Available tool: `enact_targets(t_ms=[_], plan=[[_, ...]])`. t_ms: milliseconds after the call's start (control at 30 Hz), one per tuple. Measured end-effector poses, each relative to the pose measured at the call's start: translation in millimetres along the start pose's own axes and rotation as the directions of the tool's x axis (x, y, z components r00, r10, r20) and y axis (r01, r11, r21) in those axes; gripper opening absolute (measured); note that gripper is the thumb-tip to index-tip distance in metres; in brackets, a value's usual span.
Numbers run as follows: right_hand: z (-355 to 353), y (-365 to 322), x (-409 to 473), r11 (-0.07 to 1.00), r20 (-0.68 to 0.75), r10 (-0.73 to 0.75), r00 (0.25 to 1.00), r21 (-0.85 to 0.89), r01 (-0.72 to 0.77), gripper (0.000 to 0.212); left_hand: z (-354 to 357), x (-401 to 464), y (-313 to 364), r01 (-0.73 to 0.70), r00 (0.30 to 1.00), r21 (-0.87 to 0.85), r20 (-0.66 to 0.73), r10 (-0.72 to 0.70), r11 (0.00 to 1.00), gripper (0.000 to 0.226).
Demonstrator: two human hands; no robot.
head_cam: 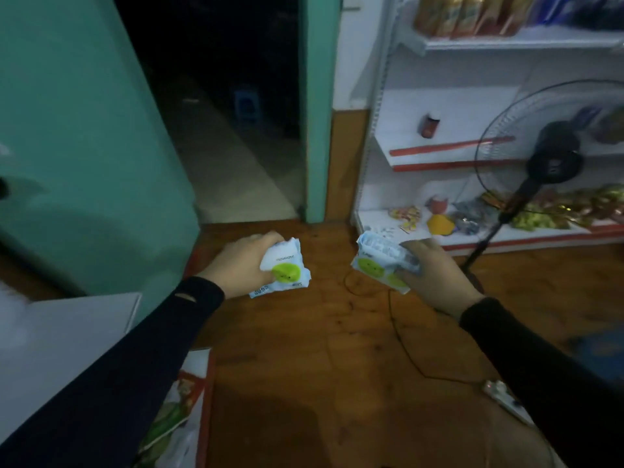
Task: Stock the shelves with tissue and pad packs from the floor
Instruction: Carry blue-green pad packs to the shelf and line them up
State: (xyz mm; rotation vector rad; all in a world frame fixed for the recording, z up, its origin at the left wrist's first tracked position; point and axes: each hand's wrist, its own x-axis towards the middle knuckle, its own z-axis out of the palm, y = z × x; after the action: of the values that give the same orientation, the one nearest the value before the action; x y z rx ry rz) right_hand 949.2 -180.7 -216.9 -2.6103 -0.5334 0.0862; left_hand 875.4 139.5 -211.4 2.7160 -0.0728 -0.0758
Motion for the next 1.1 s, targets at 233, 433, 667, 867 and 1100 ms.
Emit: enact_targets(t_ms=[233, 433, 667, 867, 1100], plan=[[27.7, 111.0, 54.4, 0.985, 0.145, 0.171, 0.975, 0.011, -0.174, 0.031, 80.7, 136.0, 22.5, -0.106, 0.983, 0.128, 0.164, 0.084, 0.986, 0.042], [70.6, 224.8, 128.3, 0.959, 0.262, 0.25, 0.932, 0.063, -0.275, 0.027, 182.6, 244.6, 49.1, -0.067, 0.966, 0.2, 0.257, 0.013, 0.977, 0.046], [199.8, 351.7, 181.7, 0.903, 0.445, 0.343, 0.827, 0.085, -0.42, 0.031, 355.1, 343.7, 20.2, -0.049, 0.875, 0.265, 0.476, -0.086, 0.963, 0.052], [403.1, 464.2, 193.5, 0.85, 0.507, 0.422, 0.752, 0.068, -0.523, 0.04, 576.7, 402.1, -68.3, -0.039, 0.815, 0.25, 0.568, -0.113, 0.968, 0.056], [631.7, 595.0, 185.8, 0.877, 0.52, 0.366, 0.772, 0.083, -0.472, 0.044, 811.3, 436.4, -164.0, 0.023, 0.767, 0.227, 0.621, -0.163, 0.974, 0.056]])
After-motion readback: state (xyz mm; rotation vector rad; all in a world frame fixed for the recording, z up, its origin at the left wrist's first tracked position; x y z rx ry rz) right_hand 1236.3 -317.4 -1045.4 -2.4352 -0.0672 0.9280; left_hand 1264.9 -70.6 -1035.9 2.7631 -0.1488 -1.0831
